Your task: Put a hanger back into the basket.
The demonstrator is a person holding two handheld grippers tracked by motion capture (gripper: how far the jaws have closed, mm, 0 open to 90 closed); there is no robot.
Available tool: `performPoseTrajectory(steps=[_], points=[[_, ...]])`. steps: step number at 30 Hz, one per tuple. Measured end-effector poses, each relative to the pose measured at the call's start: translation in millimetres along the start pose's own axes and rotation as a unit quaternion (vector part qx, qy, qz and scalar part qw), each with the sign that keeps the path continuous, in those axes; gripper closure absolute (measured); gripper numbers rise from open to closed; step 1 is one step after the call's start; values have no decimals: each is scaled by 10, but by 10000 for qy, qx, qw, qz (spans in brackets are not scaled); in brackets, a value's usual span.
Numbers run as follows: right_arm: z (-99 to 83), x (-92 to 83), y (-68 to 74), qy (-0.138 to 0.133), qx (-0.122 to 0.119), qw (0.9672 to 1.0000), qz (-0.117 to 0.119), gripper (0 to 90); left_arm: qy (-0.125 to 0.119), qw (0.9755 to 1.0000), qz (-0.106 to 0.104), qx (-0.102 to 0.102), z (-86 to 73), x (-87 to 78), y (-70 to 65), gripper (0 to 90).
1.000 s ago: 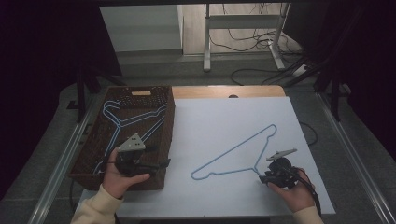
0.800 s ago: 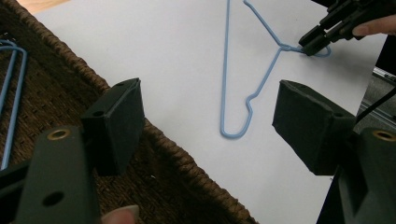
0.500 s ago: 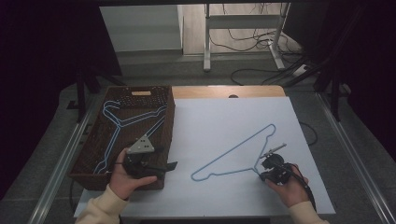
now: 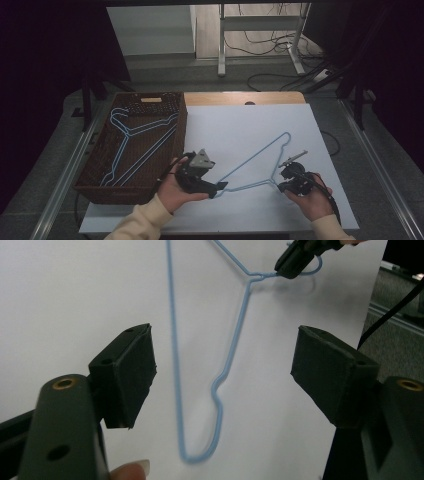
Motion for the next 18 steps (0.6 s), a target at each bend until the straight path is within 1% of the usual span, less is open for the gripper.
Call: performPoseTrajectory(steps=[1,2,3,4,6,7,10,11,12,13,14,15,16,17,18], points=[[0,-2,3,4,1,10000,-5,859,74,10000,-37,6,21,74,-11,258],[1,-4,5,-11,1,10000,-8,859,207,9997,-95,-4,58,218,-35,265],[1,-4,5,-11,1,10000,-8,859,207,9997,-95,-4,58,218,-35,268],[1,-8,2,4,-23,10000,-1,859,263,9996,-113,15,73,286,-52,268],[1,-15,3,-2,-13,10000,14,859,409,9989,-144,158,99,419,-64,279],[1,-19,4,-5,-18,10000,14,859,439,9988,-154,163,107,462,-65,288],[3,-30,15,7,-36,10000,12,859,490,9985,-214,96,132,651,-51,328],[5,-31,20,8,-40,10000,1,859,573,9980,-231,147,137,686,-41,337],[8,-33,26,15,-47,10000,2,859,644,9973,-299,184,150,800,-44,369],[8,-33,26,15,-47,10000,2,859,644,9973,-299,184,150,800,-44,382],[11,-37,30,19,-60,10000,-1,859,672,9970,-319,209,157,854,-46,402],[11,-37,30,19,-60,10000,-1,859,718,9965,-348,235,162,908,-43,402],[13,-44,33,17,-59,10000,4,858,796,9958,-395,222,176,1011,-41,435],[13,-44,33,17,-59,10000,4,858,796,9958,-395,222,176,1011,-41,452],[13,-48,35,16,-63,10000,-6,858,809,9956,-412,225,180,1057,-39,452]])
Point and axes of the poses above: each handheld gripper's, and its own axes: x roughly forward along the jaws, z roughly out of its top, y roughly to its left, the point moved 2 cm from there along x, roughly forward along the jaws, and after that the axes turned 5 degrees about y, right-handed, at the moved point
